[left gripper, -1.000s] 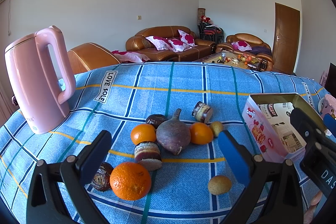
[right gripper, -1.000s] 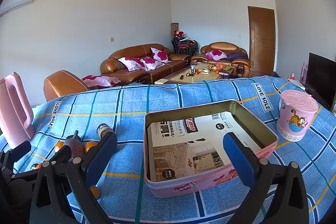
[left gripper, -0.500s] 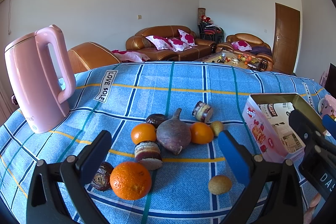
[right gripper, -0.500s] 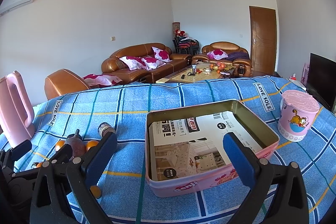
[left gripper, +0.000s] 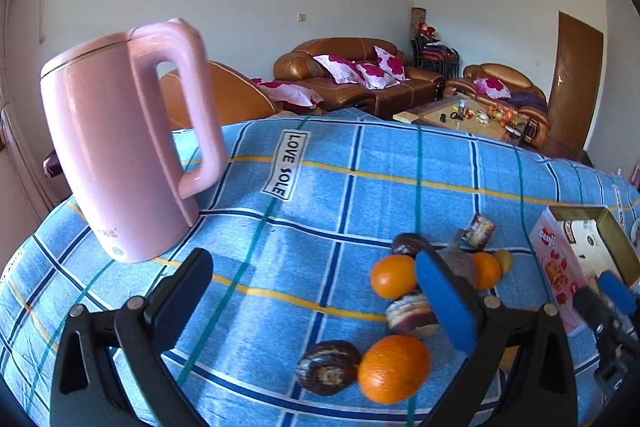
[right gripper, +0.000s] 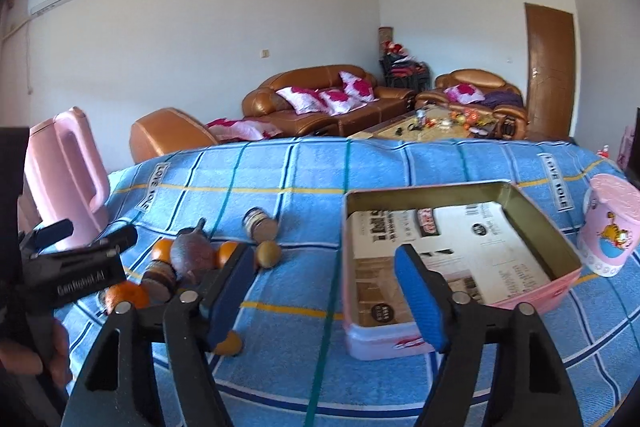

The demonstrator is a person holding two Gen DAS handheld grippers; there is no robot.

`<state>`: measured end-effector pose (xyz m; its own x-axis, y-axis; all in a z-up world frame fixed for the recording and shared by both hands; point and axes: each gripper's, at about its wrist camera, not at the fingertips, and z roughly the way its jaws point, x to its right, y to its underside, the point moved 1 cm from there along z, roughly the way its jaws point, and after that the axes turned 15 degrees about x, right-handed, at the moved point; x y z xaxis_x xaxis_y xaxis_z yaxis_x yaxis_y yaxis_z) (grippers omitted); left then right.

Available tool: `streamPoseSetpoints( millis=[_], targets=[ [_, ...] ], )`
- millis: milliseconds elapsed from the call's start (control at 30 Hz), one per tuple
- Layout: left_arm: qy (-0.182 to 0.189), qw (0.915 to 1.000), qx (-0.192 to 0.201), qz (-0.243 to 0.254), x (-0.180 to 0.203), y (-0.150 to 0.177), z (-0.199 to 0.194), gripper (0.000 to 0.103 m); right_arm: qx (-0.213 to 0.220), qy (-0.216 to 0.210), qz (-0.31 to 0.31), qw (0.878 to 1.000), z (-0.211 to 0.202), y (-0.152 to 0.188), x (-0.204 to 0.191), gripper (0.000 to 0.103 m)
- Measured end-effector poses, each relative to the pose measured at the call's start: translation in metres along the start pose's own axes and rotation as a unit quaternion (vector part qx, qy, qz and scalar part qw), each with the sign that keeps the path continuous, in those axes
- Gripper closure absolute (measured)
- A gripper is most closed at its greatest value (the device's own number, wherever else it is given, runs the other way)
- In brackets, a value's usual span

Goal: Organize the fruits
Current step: 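Grasp the large orange with the left tool while the right tool grasps the kiwi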

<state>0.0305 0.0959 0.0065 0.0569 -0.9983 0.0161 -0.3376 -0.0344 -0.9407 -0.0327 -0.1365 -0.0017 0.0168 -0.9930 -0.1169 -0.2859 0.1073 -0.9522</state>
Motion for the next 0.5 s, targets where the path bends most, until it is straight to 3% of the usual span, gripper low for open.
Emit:
streamPoseSetpoints(
  millis=[200, 267, 367, 500],
  targets=[
    [0.046, 0.9986, -0.024, -0.009, -0.030, 0.004, 0.002, 0.001, -0.083, -0.083, -0.010, 0.993, 0.019, 0.019, -0.027, 0.038],
    [0.065, 0.9971, -0.040, -0.008, -0.030, 0.006, 0.004, 0.005, -0.102, -0.094, -0.024, 0.990, 0.023, 0.025, -0.036, 0.039],
    [0.098, 0.9937, -0.054, 0.004, -0.023, 0.008, 0.005, 0.006, -0.133, -0.106, -0.039, 0.985, 0.032, 0.034, -0.047, 0.049],
    [0.165, 0.9841, -0.061, 0.028, -0.005, 0.013, -0.001, 0.006, -0.171, -0.109, -0.035, 0.979, 0.040, 0.042, -0.047, 0.057]
  ],
)
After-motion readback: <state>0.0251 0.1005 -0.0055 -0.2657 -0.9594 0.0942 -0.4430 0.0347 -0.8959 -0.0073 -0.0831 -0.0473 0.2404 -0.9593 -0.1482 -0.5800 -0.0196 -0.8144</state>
